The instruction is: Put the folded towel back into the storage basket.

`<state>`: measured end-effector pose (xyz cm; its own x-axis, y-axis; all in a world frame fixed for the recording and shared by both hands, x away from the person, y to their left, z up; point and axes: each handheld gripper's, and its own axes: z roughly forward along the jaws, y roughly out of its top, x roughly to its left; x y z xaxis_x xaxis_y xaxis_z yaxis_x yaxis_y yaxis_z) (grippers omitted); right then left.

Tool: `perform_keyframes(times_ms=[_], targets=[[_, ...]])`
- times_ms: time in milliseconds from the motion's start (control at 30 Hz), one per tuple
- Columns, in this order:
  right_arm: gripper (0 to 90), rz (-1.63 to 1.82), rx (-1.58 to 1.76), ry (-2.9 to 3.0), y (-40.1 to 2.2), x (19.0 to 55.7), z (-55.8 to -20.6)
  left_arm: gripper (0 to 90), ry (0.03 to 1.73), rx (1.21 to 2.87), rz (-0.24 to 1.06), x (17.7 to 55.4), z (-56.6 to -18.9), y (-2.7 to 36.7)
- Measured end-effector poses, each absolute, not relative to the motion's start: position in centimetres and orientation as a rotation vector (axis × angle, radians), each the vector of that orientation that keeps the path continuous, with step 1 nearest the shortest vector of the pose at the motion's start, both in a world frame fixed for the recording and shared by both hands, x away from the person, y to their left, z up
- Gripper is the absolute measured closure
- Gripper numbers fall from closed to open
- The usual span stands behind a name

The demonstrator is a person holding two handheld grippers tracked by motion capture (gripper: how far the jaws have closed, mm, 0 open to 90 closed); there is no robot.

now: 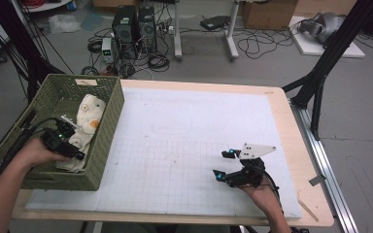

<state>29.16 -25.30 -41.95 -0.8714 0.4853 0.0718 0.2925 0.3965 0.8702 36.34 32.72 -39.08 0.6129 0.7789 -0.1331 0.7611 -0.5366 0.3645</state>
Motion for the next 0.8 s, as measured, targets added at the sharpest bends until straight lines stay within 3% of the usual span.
perform_keyframes(times_ms=[100, 200, 367, 500, 700, 800], targets=[[22.5, 1.473, 0.69, 2.456, -25.3, 29.2, -41.9, 53.4, 1.197, 2.389, 0.087, 36.2, -37.8, 33.2], [22.5, 1.469, 0.685, 2.46, -25.3, 29.2, -41.9, 57.1, 1.185, 2.349, 0.121, 36.0, -36.8, 33.9], [22.6, 1.466, 0.697, 2.461, -25.3, 29.1, -41.9, 74.7, 1.191, 2.334, 0.14, 35.5, -36.7, 35.5], [22.7, 1.465, 0.684, 2.456, -25.2, 29.3, -42.0, 78.4, 1.179, 2.45, 0.077, 35.2, -38.5, 35.3], [22.7, 1.462, 0.683, 2.469, -24.9, 29.3, -42.0, 73.0, 1.13, 2.538, 0.023, 35.1, -39.9, 34.5], [22.7, 1.46, 0.679, 2.468, -24.8, 29.2, -42.0, 71.2, 1.137, 2.541, 0.057, 35.1, -39.9, 34.5]])
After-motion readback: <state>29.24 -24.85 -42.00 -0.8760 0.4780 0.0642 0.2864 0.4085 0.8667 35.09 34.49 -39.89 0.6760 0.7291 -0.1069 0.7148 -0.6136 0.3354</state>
